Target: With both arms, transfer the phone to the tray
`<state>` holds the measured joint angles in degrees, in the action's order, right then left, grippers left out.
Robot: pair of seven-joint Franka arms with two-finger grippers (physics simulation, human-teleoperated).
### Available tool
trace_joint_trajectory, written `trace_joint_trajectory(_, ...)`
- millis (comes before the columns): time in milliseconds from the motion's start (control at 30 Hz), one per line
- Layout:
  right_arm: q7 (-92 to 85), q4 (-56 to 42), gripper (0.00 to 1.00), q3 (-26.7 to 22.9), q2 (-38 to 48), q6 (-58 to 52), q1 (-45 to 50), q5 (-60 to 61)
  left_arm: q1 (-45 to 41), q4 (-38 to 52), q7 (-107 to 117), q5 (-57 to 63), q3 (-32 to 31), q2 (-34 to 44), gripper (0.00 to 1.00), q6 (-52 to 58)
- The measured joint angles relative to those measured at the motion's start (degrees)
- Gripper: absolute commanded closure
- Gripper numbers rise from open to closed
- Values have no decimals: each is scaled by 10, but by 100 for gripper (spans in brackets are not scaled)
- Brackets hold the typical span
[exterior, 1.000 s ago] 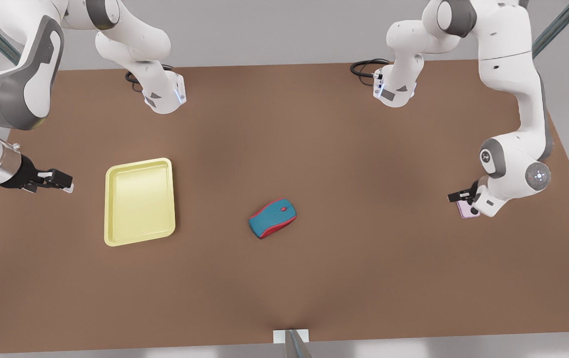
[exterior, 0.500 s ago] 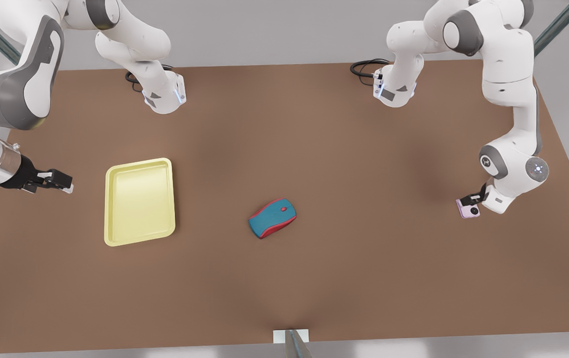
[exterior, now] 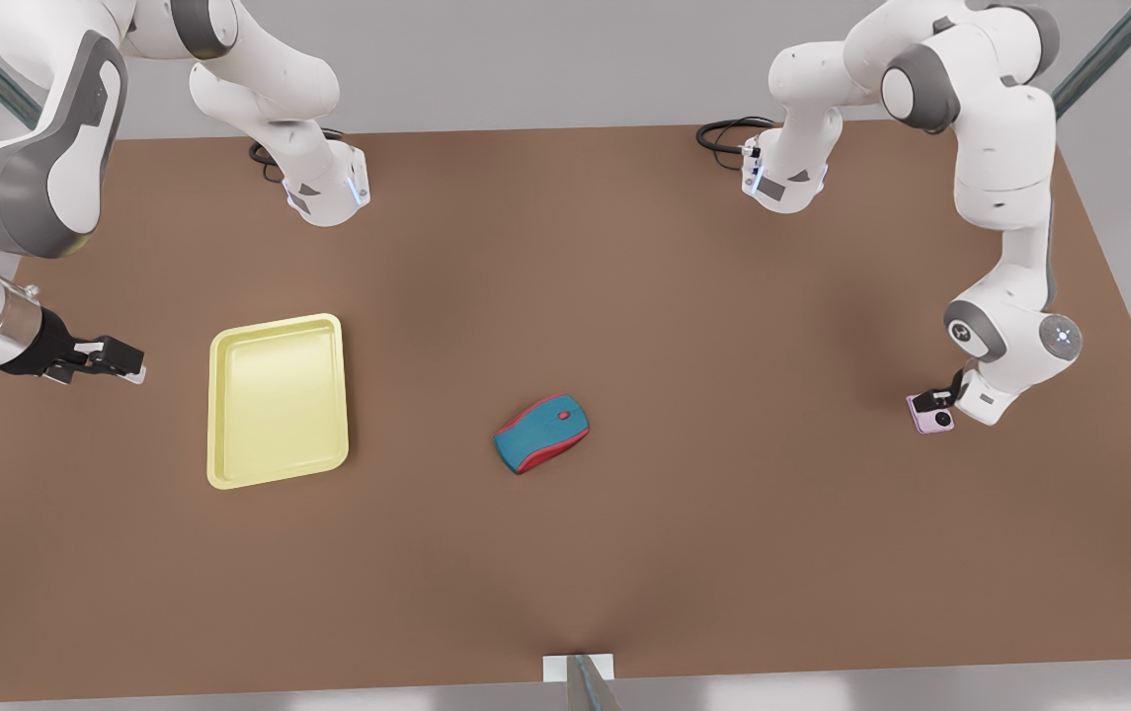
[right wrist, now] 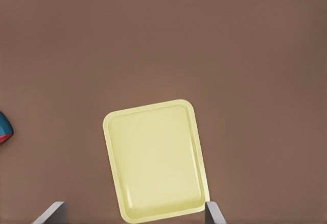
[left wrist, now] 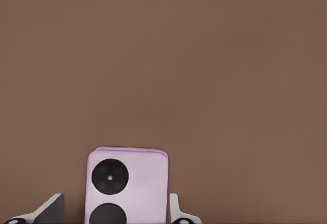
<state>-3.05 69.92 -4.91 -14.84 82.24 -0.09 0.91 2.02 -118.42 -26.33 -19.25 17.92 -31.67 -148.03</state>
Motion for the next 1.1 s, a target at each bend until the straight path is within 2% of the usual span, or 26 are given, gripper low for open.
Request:
trace_joint_trajectory(267,0,0,0,0,0,0,-1,0,0,1,-28,-8,-3,-16,0,-16)
trace_joint_trajectory(367,0,0,0,0,0,0,-1,-1,0,1,-36,-8,-4,-17,13,-19)
trace_joint_trajectory(700,0,-1,0,0,0,0,0,-1,0,1,-54,-8,-4,-18,19,-23)
trace_joint_trajectory(1100,0,-1,0,0,0,1,0,-1,-5,13,-63,-7,-7,-15,19,-18)
